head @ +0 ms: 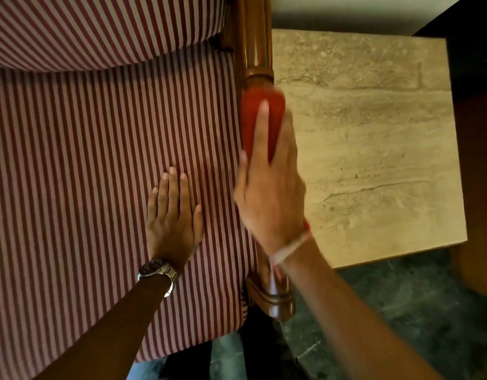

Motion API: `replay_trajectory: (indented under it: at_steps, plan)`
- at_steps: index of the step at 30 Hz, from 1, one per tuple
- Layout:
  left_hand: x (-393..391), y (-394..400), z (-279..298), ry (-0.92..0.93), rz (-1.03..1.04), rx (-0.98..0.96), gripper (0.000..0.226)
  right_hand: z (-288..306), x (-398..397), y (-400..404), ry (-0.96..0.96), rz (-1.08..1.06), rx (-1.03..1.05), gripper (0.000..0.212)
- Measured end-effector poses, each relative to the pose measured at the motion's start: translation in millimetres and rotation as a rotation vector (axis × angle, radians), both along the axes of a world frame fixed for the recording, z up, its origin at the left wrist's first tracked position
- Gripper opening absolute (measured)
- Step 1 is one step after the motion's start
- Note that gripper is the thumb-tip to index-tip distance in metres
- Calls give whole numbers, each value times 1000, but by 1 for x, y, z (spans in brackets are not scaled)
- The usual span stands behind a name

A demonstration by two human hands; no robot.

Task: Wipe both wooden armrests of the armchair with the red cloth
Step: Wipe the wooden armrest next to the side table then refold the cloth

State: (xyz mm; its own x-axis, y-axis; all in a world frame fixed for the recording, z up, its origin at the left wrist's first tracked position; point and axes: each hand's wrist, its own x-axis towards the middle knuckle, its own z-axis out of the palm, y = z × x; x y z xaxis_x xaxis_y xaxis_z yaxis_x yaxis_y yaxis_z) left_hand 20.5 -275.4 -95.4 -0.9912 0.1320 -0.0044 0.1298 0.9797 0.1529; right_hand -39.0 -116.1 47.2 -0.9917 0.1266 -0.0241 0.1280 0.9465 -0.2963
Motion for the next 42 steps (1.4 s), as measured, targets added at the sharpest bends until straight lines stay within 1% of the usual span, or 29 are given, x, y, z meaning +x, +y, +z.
replay_trajectory:
  at_steps: [3, 5, 7, 10, 12, 14, 16, 19, 21, 22, 24, 26, 28, 30, 32, 34, 35, 37, 40, 42]
  plan:
    - [2, 1, -1, 1, -3, -4, 64, -3, -91, -4, 85, -76, 26, 66]
    - [0, 3, 0, 7, -2, -4, 64, -3, -100, -3, 97, -76, 68, 63]
    - [2, 2, 1, 13, -3, 6, 64, 2, -52, -3, 55, -36, 65, 64]
    - [2, 0, 0, 8, -3, 8, 64, 10, 56, -4, -72, -8, 61, 68]
    - [2, 0, 0, 14, -4, 16, 64, 8, 85, -2, -97, -27, 70, 68]
    - [2, 1, 0, 20, -4, 28, 63, 5, 61, -1, -80, -37, 74, 68]
    - [1, 0, 0, 18, 0, 22, 63, -1, 12, -3, 8, -20, 87, 66]
    - [2, 0, 0, 14, -3, 20, 63, -4, -66, -4, 69, -61, 110, 63]
    - [1, 0, 2, 16, 0, 18, 63, -1, -80, -4, 75, -67, 123, 60]
    - [2, 0, 3, 13, 3, 21, 63, 1, -70, -4, 56, -48, 120, 61]
    - [1, 0, 4, 16, -1, 33, 63, 6, -20, -3, 16, -14, 84, 63]
    - [2, 0, 3, 15, -1, 38, 63, 10, 43, -6, -77, -25, 72, 66]
    - [2, -1, 2, 28, -1, 38, 63, 10, 69, -7, -113, -49, 86, 68]
    - [1, 0, 3, 28, -13, 38, 63, 7, 39, -4, -59, -30, 100, 68]
    - [0, -1, 3, 32, -13, 20, 63, 4, -23, -4, 24, -12, 101, 65]
    - [2, -1, 4, 19, -20, 15, 63, 5, -69, -5, 25, -41, 88, 61]
    - [2, -1, 3, 20, -23, 19, 63, 3, -77, -5, 26, -48, 83, 61]
    - [2, -1, 3, 19, -19, 26, 63, 3, -57, -5, 29, -49, 90, 61]
    - [3, -1, 1, 22, -20, 37, 64, 7, 19, -7, -35, -60, 124, 68]
    - [2, -2, -1, 29, -18, 42, 64, 6, 46, -9, -85, -79, 127, 69]
